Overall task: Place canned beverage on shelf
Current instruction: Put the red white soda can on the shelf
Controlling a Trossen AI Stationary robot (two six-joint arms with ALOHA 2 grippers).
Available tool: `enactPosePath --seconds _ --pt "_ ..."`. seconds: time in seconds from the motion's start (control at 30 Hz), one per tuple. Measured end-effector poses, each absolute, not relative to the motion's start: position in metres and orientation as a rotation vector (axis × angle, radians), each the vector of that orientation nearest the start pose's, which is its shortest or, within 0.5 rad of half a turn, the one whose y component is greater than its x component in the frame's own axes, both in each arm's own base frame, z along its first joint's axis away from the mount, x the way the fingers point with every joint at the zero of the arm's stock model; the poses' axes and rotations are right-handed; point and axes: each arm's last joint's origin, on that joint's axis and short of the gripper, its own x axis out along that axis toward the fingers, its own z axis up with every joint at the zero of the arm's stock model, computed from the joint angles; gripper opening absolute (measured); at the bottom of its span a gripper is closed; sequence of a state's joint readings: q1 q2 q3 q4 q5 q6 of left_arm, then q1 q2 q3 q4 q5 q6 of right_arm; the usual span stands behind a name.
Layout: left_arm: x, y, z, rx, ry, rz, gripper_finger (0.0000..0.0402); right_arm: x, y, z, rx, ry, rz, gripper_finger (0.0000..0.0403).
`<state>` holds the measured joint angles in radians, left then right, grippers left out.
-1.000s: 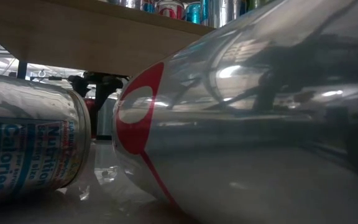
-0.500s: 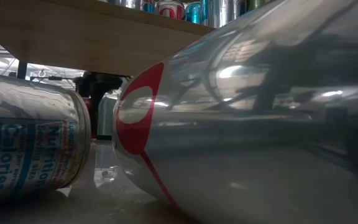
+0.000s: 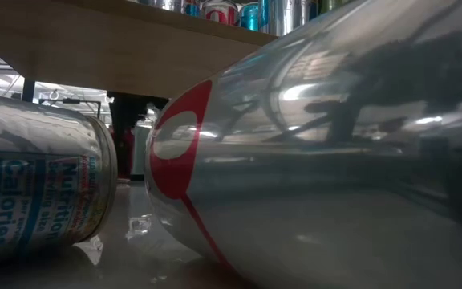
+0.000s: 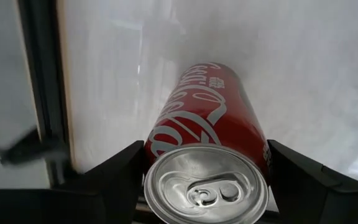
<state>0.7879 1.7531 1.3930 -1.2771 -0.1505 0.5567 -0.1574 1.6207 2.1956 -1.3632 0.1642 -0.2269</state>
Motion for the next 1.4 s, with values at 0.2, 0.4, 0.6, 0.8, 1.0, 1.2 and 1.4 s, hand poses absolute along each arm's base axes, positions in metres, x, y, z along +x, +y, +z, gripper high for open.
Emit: enactPosePath --seconds 0.2,0.4,0.6,0.8,1.0,1.2,1.4 --pt "0.234 0.209 0.237 0.063 1.700 0.078 0.0275 0.270 -0.048 0.482 -0.236 0.825 -0.205 0.0356" --pt "0.249 0.195 0.237 0.232 1.683 -0.079 0.0275 0.270 -0.048 0.482 -0.236 0.825 -0.204 0.0356" --pt "0.257 0.189 0.237 0.290 1.657 -0.114 0.0286 0.270 -0.048 0.482 -0.236 0.825 -0.205 0.0356" --pt "0.260 0.185 0.236 0.294 1.654 -0.117 0.0320 0.270 -0.048 0.482 -0.236 0.825 -0.205 0.0356" --pt "0.261 0.184 0.235 0.243 1.649 -0.073 0.0334 0.270 -0.048 0.482 -0.236 0.824 -0.204 0.0356" --pt "0.261 0.184 0.235 0.235 1.650 -0.061 0.0335 0.270 -0.048 0.482 -0.236 0.825 -0.205 0.0356" --pt "0.261 0.184 0.235 0.235 1.650 -0.061 0.0352 0.270 -0.048 0.482 -0.236 0.824 -0.204 0.0356"
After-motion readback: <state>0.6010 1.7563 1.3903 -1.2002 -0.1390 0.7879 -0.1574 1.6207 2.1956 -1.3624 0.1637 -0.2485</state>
